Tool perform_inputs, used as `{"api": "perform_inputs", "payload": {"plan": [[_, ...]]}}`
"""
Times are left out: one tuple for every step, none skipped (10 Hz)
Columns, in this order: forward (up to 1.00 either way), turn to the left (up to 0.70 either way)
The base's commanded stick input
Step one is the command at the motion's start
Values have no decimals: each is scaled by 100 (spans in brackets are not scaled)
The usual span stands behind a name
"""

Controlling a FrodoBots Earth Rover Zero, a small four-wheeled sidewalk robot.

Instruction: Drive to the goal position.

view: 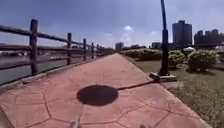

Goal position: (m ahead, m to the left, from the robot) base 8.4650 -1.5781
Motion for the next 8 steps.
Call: {"api": "perform_inputs", "payload": {"plan": [[70,0],[70,0],[70,0],[70,0],[70,0],[70,0],[70,0],[70,0]]}}
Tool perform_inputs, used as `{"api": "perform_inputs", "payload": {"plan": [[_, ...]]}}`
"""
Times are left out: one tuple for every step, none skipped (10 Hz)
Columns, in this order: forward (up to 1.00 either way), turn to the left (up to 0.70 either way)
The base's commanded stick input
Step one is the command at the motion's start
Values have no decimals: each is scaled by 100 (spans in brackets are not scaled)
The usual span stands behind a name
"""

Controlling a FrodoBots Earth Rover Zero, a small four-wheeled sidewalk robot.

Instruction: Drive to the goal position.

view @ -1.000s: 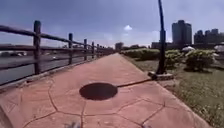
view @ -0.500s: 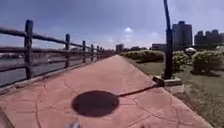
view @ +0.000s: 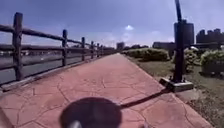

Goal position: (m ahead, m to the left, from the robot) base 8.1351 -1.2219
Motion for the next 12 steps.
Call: {"api": "perform_inputs", "payload": {"plan": [[70,0],[70,0],[70,0],[70,0],[70,0],[70,0],[70,0],[70,0],[70,-13],[70,-35],[70,-35],[70,-35]]}}
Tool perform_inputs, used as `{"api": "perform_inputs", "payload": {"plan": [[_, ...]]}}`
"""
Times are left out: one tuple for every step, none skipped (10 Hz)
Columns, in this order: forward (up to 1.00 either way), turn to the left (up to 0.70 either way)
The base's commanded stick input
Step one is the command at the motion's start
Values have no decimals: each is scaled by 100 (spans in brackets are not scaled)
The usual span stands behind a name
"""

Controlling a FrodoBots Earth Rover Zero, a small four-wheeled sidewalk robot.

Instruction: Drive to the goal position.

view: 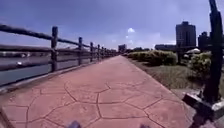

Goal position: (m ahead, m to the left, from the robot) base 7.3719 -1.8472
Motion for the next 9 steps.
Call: {"api": "perform_inputs", "payload": {"plan": [[70,-35],[70,-35],[70,-16],[70,0],[70,0],[70,0],[70,0],[70,0],[70,0]]}}
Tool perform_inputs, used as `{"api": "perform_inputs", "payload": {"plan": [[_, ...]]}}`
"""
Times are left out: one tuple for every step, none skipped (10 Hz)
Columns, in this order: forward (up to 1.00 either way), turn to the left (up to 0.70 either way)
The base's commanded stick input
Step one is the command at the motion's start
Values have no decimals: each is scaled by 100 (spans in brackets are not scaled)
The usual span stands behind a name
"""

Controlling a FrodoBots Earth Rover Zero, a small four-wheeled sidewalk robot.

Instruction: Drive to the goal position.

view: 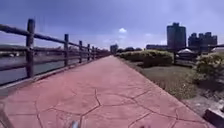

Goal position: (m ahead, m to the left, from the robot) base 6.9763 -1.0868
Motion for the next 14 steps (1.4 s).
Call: {"api": "perform_inputs", "payload": {"plan": [[70,0],[70,0],[70,0],[70,-27],[70,-35],[70,-35],[70,-35],[70,-11],[70,0],[70,0],[70,0],[70,0],[70,0],[70,0]]}}
